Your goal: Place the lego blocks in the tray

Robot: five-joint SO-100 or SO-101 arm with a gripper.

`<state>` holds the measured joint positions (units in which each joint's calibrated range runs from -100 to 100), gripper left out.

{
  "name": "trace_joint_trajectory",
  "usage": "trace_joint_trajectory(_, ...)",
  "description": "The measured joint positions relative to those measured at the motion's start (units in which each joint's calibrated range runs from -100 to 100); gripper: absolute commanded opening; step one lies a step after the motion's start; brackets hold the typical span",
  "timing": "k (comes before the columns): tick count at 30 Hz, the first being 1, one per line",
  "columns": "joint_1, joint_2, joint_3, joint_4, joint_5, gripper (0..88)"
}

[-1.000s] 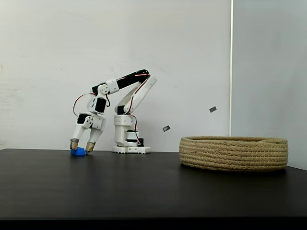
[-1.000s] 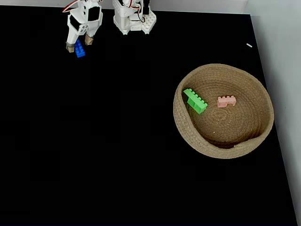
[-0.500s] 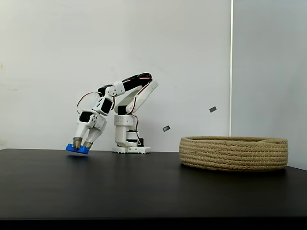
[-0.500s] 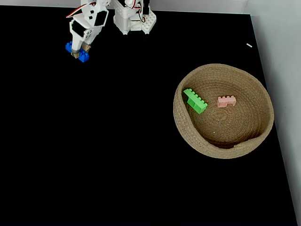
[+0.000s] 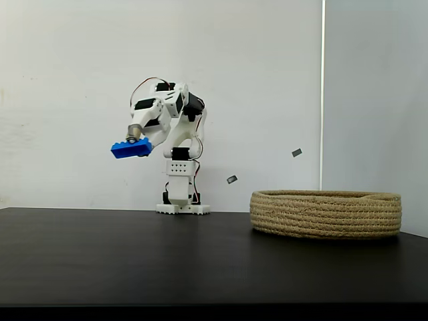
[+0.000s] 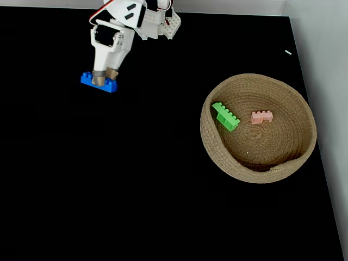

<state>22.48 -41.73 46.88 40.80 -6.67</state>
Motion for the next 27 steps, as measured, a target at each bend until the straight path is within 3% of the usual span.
trace_joint_trajectory(10,-19.63,10.86,-15.47,2.84,-4.84,0.1)
trace_joint_trajectory(16,-27.44,18.74,-27.57,11.45,-7.72,0.1)
trace_joint_trajectory(24,-36.40,30.70,-42.07,12.83,-10.50,0.2)
trace_joint_trajectory(27,-39.17,32.82,-42.24,12.83,-11.28,5.5)
